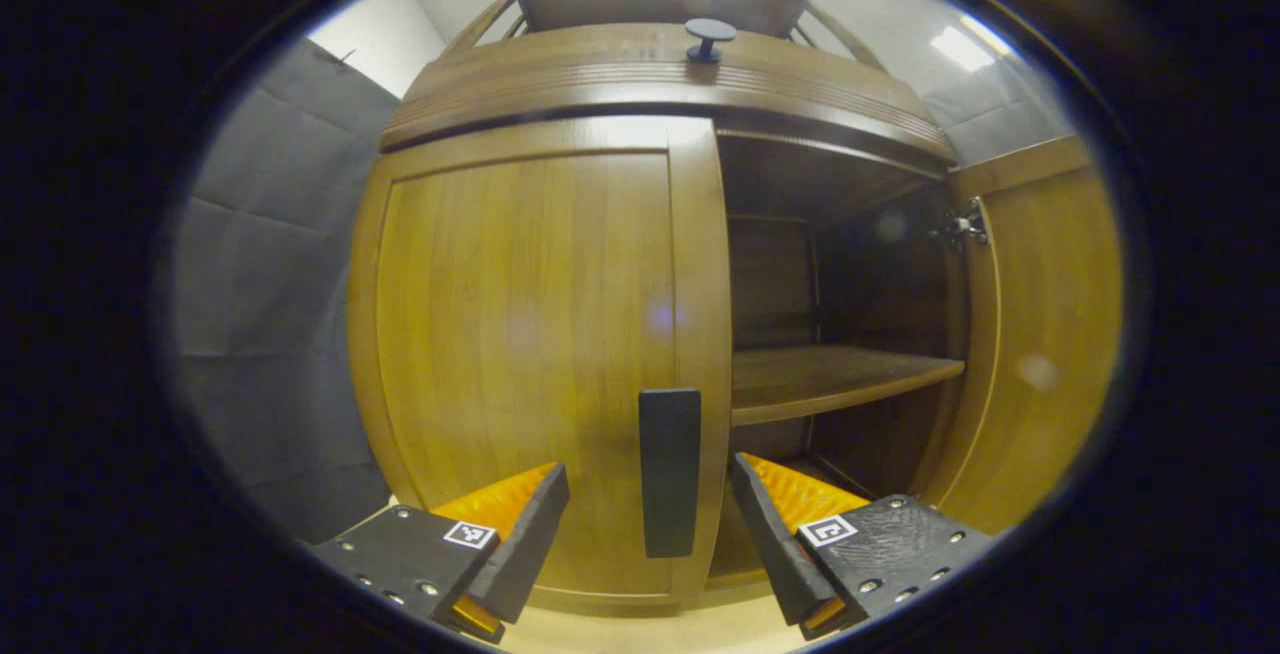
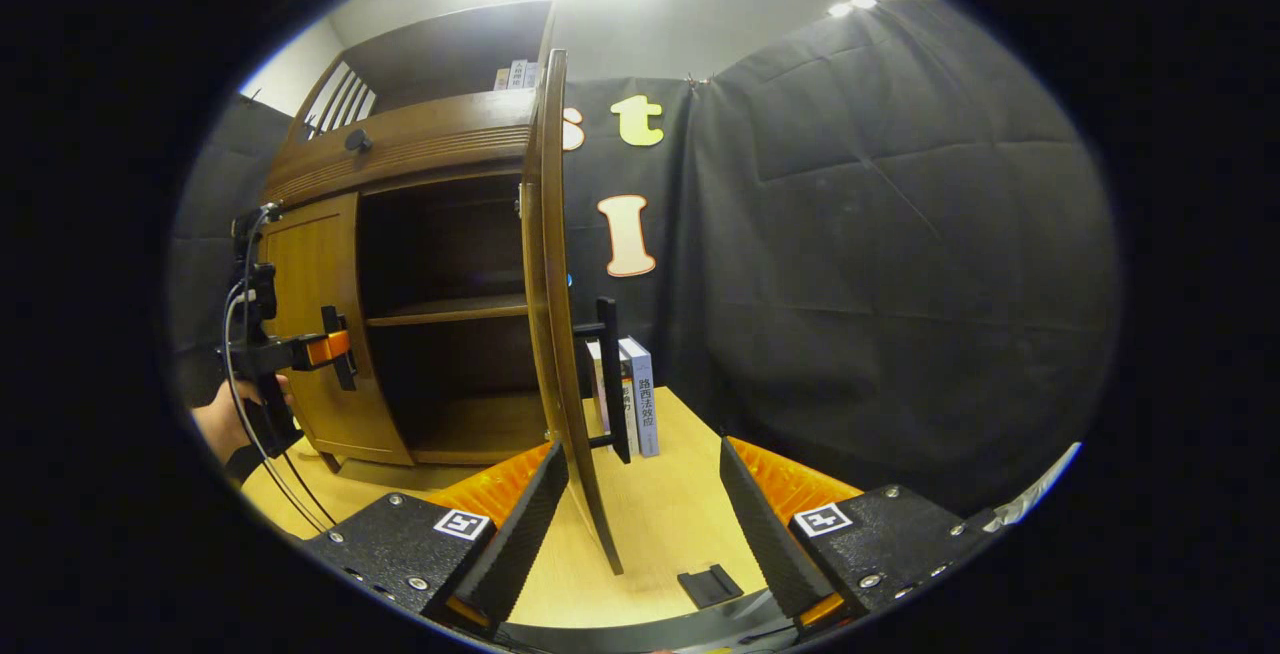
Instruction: Open the right door of the double-door shoe cabinet with the right hand, and open the left door with the left hand.
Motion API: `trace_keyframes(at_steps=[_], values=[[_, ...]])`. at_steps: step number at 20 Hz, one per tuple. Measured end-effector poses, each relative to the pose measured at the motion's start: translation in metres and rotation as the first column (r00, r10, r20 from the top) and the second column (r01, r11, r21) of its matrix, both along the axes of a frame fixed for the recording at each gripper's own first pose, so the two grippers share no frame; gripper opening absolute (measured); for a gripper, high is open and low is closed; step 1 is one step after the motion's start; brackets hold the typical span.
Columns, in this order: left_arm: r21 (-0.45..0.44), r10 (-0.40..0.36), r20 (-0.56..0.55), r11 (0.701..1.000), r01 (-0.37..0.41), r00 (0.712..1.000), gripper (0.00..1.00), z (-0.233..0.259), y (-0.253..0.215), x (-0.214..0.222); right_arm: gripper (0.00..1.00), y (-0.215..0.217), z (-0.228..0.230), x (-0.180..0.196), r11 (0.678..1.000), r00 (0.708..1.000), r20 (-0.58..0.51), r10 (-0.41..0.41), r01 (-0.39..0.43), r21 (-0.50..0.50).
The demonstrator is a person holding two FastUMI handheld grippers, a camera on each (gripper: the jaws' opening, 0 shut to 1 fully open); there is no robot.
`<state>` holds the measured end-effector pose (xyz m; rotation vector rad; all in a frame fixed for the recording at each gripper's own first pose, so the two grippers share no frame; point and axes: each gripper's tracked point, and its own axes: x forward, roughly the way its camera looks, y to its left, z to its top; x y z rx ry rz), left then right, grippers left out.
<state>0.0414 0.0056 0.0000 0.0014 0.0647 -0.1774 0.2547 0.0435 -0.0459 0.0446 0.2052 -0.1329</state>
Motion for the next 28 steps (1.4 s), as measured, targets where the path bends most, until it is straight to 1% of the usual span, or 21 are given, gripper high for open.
trace_keyframes(at_steps=[3, 4, 5, 7, 8, 9, 11, 12, 14, 15, 16, 21, 22, 23, 24, 26, 28], values=[[0.0, -0.005, -0.037, 1.0, 0.005, 0.999, 0.99, -0.003, 0.0, 0.0, 0.94, 0.003, -0.008, -0.002, 1.0, 1.0, -0.019, 0.017, -0.017, -0.007], [-0.002, 0.002, -0.029, 1.0, -0.002, 1.0, 0.85, -0.004, -0.002, 0.004, 0.94, 0.004, -0.01, -0.002, 1.0, 1.0, -0.021, 0.018, -0.018, 0.003], [-0.005, 0.024, -0.018, 1.0, -0.024, 1.0, 0.78, -0.001, 0.001, 0.003, 0.94, 0.004, -0.01, -0.002, 1.0, 1.0, -0.02, 0.014, -0.014, 0.015], [-0.001, 0.023, -0.02, 1.0, -0.023, 1.0, 0.64, -0.005, 0.0, 0.008, 0.94, 0.006, -0.015, -0.001, 1.0, 1.0, -0.026, 0.011, -0.01, 0.027], [0.0, -0.005, -0.017, 1.0, 0.005, 1.0, 0.64, -0.004, -0.002, 0.006, 0.94, 0.007, -0.017, -0.002, 1.0, 1.0, -0.029, 0.013, -0.012, 0.027], [-0.008, -0.032, -0.019, 0.999, 0.032, 0.999, 0.64, 0.0, -0.009, -0.005, 0.93, 0.008, -0.016, -0.003, 1.0, 1.0, -0.025, 0.012, -0.011, 0.022], [0.016, -0.029, -0.03, 0.999, 0.029, 0.999, 0.37, -0.003, -0.015, 0.015, 0.94, 0.011, -0.013, -0.004, 1.0, 1.0, -0.009, 0.015, -0.015, 0.019], [0.006, -0.022, -0.041, 1.0, 0.022, 0.999, 0.24, -0.004, -0.014, 0.011, 0.94, 0.013, -0.012, -0.004, 1.0, 1.0, -0.002, 0.018, -0.018, 0.022], [-0.034, -0.022, -0.058, 0.999, 0.02, 0.998, 0.23, -0.004, -0.013, 0.004, 0.92, 0.015, -0.011, -0.004, 0.999, 1.0, 0.006, 0.024, -0.024, 0.028], [-0.031, -0.032, -0.062, 0.999, 0.03, 0.998, 0.23, -0.006, -0.013, 0.001, 0.94, 0.016, -0.009, -0.005, 0.999, 1.0, 0.01, 0.025, -0.025, 0.029], [-0.028, -0.041, -0.06, 0.999, 0.04, 0.997, 0.21, -0.004, -0.01, -0.001, 0.92, 0.017, -0.007, -0.006, 0.999, 1.0, 0.014, 0.027, -0.028, 0.031], [-0.034, -0.07, -0.057, 0.997, 0.068, 0.996, 0.14, 0.011, -0.008, -0.01, 0.94, 0.021, -0.007, -0.007, 0.998, 0.999, 0.018, 0.046, -0.046, 0.036], [-0.034, -0.075, -0.059, 0.997, 0.074, 0.995, 0.14, 0.011, -0.006, -0.012, 0.94, 0.022, -0.005, -0.008, 0.998, 0.998, 0.024, 0.051, -0.052, 0.04], [-0.034, -0.081, -0.062, 0.996, 0.079, 0.995, 0.14, 0.013, -0.006, -0.014, 0.92, 0.023, -0.004, -0.008, 0.997, 0.998, 0.032, 0.06, -0.061, 0.041], [-0.035, -0.086, -0.063, 0.996, 0.084, 0.994, 0.14, 0.015, -0.006, -0.015, 0.94, 0.024, -0.002, -0.01, 0.997, 0.997, 0.038, 0.066, -0.068, 0.037], [-0.036, -0.09, -0.063, 0.995, 0.088, 0.994, 0.14, 0.022, -0.004, -0.018, 0.94, 0.029, 0.004, -0.014, 0.996, 0.996, 0.041, 0.078, -0.079, 0.028], [-0.039, -0.094, -0.059, 0.995, 0.092, 0.994, 0.14, 0.031, -0.002, -0.023, 0.94, 0.045, 0.003, -0.02, 0.995, 0.995, 0.041, 0.092, -0.093, 0.031]])
